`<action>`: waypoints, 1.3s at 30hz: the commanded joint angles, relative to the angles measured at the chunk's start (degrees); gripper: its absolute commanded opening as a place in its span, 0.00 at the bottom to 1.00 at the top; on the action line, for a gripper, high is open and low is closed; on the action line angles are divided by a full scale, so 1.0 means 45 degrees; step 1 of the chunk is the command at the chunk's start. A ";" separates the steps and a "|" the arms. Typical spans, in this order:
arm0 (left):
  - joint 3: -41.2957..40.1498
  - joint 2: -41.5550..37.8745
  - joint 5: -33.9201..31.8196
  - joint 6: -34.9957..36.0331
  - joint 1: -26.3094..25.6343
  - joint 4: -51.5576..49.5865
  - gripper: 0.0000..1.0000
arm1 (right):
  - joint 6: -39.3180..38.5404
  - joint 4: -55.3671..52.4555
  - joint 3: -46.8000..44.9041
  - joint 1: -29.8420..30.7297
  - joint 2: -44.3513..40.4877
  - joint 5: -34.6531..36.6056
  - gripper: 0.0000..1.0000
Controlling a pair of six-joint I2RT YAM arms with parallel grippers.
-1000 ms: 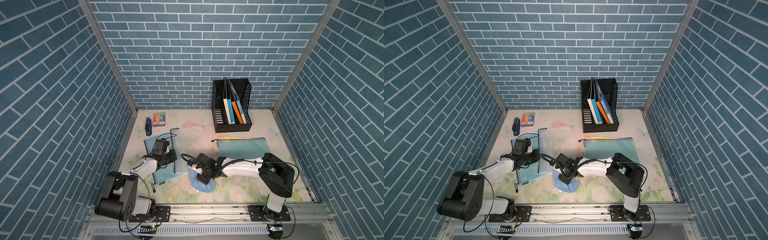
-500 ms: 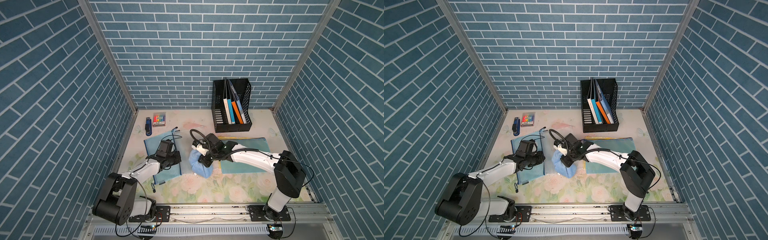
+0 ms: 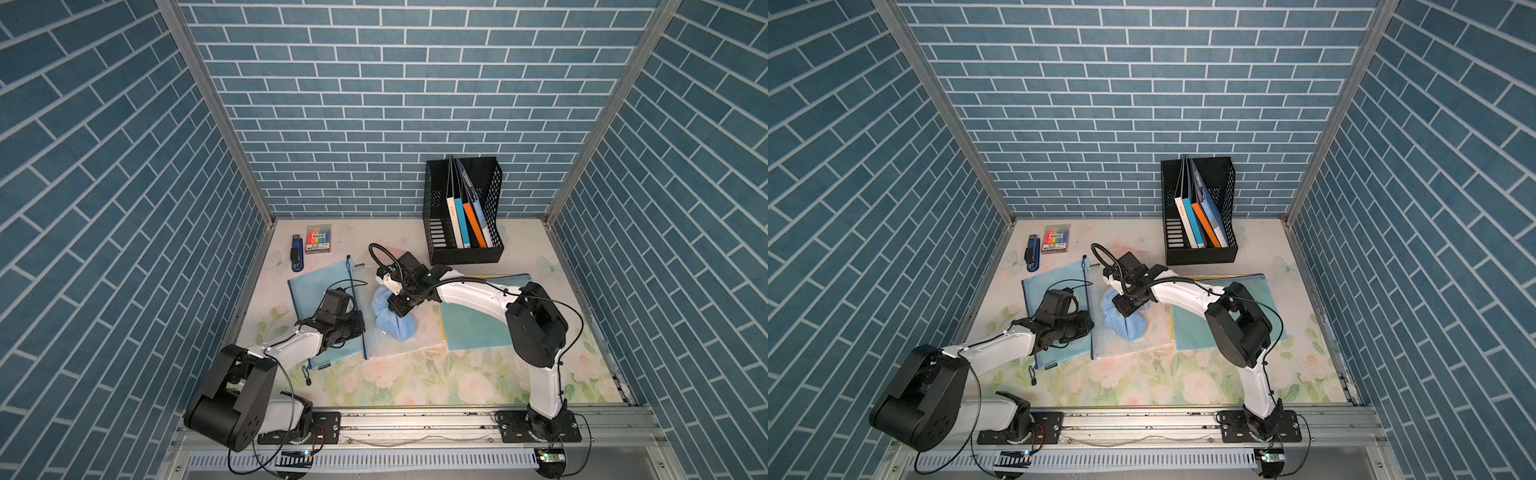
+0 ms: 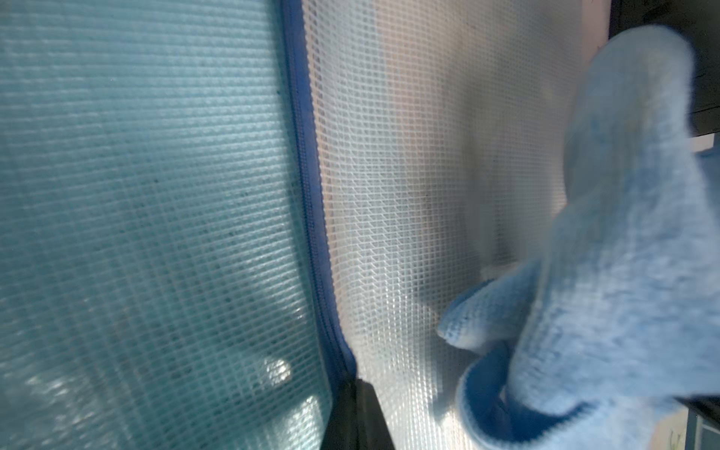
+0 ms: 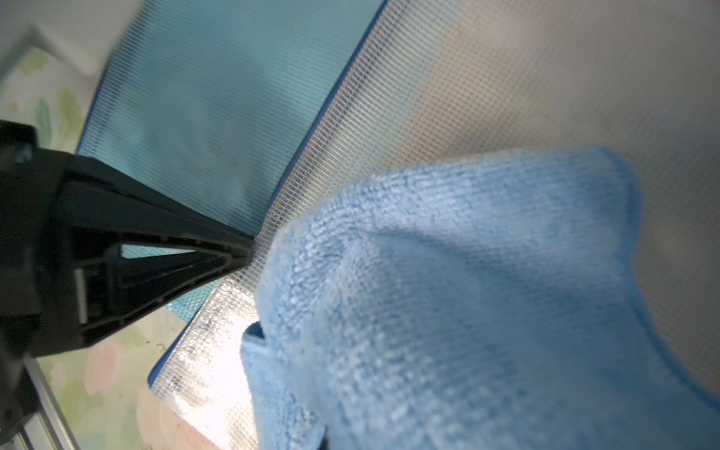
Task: Wipe the document bag
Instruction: Wipe the dirt from the document bag.
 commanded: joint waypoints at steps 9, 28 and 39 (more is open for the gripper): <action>0.0172 0.0557 0.0094 -0.0156 -0.0155 0.0464 0.00 | 0.0553 0.0212 0.0335 0.0949 0.1074 -0.0590 0.23; -0.0063 0.0333 0.0114 -0.0434 -0.0178 0.0567 0.00 | 0.1027 0.2437 -0.0888 0.1001 0.1446 0.0257 0.60; -0.0192 -0.0043 -0.0115 -0.0430 -0.0168 0.0339 0.00 | 0.0905 0.1809 -0.1715 -0.0598 0.0540 0.2220 0.28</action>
